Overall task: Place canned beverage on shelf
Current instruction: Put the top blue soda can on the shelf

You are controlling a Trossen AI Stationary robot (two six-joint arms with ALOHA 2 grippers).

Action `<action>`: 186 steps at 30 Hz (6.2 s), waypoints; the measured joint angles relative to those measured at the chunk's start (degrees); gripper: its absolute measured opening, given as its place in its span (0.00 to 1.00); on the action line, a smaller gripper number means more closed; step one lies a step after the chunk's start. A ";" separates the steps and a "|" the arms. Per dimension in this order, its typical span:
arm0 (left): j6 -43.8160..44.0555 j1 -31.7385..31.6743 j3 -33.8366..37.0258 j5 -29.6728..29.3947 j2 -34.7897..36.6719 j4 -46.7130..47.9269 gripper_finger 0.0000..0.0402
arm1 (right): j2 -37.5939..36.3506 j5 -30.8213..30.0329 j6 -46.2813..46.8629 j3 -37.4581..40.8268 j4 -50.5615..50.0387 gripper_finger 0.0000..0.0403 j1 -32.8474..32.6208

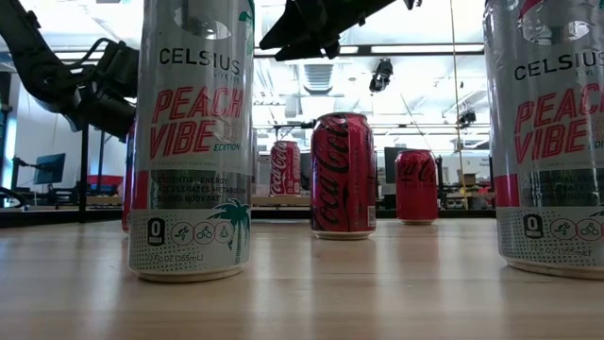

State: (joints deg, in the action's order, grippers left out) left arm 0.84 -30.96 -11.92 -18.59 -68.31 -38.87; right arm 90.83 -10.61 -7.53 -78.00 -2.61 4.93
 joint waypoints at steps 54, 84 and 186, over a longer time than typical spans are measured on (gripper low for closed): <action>-4.55 4.40 -26.52 4.97 20.73 41.57 0.67 | -2.29 -0.04 -0.77 0.00 -0.20 0.75 -0.02; 1.22 12.92 -31.34 1.95 13.73 71.81 0.00 | -3.82 0.00 -1.95 0.00 -2.30 0.75 -0.02; -24.39 -9.79 -31.32 -0.44 -2.73 57.44 0.00 | -3.76 -0.04 -3.36 0.00 -4.39 0.68 -0.02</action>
State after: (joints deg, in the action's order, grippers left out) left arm -23.55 -40.75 -43.24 -19.03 -71.05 18.56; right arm 87.07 -10.66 -10.89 -78.00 -7.01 4.91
